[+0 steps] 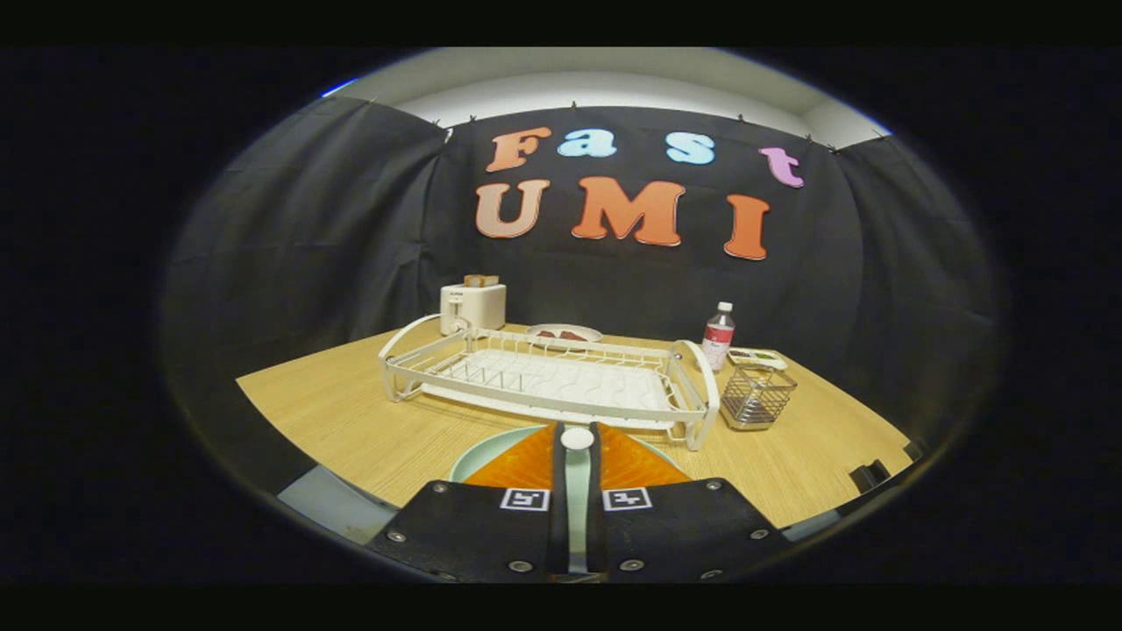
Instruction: Take the plate from the dish rack, then take the spoon from the basket and place it into the plate.
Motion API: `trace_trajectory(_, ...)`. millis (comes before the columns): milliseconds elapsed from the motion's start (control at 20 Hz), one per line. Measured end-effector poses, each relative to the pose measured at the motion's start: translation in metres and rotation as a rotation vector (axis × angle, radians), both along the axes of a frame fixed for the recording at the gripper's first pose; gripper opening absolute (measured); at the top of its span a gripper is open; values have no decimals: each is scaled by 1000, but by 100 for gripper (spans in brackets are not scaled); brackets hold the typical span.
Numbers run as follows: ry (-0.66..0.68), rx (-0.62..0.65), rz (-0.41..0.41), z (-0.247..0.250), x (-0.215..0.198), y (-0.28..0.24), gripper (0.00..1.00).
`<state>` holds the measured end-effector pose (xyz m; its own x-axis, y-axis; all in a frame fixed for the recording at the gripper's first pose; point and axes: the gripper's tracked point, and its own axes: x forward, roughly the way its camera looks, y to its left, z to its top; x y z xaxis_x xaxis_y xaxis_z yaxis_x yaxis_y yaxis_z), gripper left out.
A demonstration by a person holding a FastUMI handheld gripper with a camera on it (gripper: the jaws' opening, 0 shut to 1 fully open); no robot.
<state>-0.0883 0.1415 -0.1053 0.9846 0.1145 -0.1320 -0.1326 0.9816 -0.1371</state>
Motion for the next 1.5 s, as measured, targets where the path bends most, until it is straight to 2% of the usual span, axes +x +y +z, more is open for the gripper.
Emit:
trace_trajectory(300, 105, 31, 13, -15, -2, -8, 17)
trace_trajectory(450, 116, 2, -8, -11, 1, -20, 30)
trace_trajectory(600, 109, 22, -20, 1, 5, -29, 60)
trace_trajectory(700, 125, 20, -37, 4, 10, -41, 73)
trace_trajectory(900, 115, 7, -65, 20, 20, -68, 92)
trace_trajectory(1000, 96, 23, -86, 35, 24, -86, 97)
trace_trajectory(1150, 61, 64, -133, 56, 32, -119, 98)
trace_trajectory(1500, -19, 63, -262, 80, 33, -191, 98)
